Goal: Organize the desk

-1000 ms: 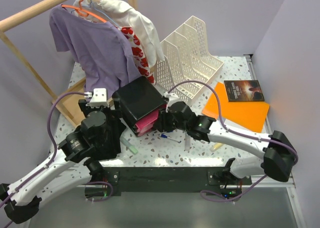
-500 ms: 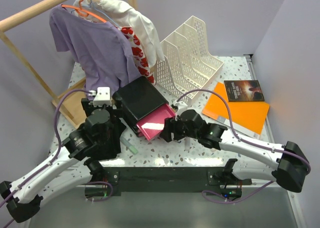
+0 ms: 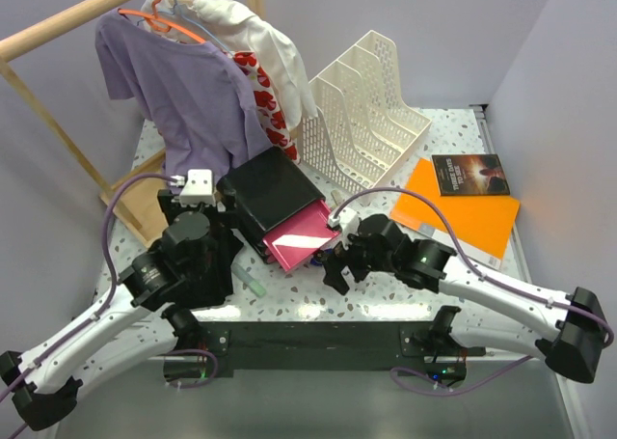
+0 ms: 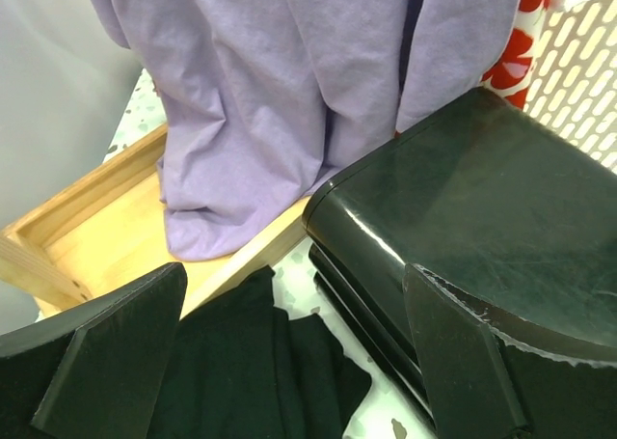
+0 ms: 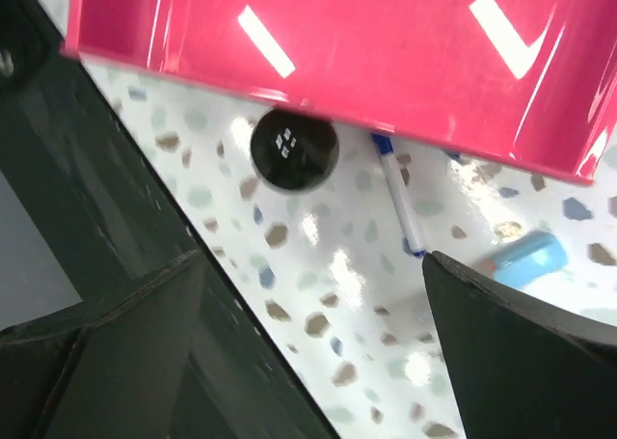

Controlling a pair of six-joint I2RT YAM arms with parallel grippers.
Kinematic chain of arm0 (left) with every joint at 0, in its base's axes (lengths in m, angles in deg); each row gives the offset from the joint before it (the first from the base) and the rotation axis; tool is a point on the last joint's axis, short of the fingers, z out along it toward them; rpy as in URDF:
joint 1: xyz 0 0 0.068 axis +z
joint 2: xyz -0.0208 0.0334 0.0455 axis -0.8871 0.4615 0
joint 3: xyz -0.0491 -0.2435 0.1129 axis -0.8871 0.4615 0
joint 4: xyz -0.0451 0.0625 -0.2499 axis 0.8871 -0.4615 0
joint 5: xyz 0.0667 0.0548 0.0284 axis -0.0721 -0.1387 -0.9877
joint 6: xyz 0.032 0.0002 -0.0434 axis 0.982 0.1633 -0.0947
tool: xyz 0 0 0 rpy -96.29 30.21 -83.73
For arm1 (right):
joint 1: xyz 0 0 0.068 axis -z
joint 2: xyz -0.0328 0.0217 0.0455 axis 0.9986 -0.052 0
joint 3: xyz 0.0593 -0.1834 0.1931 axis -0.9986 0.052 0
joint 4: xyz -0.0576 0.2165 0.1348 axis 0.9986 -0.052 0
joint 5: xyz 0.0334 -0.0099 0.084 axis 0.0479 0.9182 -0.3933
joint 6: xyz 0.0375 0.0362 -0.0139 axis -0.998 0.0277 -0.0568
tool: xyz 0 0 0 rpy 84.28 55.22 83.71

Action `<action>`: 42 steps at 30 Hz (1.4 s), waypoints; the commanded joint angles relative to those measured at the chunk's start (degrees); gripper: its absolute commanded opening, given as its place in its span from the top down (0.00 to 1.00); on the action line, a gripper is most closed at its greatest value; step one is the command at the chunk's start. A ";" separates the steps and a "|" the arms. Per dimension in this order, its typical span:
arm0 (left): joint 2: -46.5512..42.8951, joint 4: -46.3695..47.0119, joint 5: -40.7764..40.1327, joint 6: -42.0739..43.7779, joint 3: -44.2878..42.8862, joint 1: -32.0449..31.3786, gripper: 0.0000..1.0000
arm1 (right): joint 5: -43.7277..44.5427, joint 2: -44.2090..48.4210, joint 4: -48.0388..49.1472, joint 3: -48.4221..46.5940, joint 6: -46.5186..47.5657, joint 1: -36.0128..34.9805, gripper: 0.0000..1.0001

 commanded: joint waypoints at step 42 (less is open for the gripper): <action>11.10 -23.04 32.26 -75.46 15.82 0.03 0.24 | -33.41 -0.52 -12.95 -11.04 31.84 47.27 0.01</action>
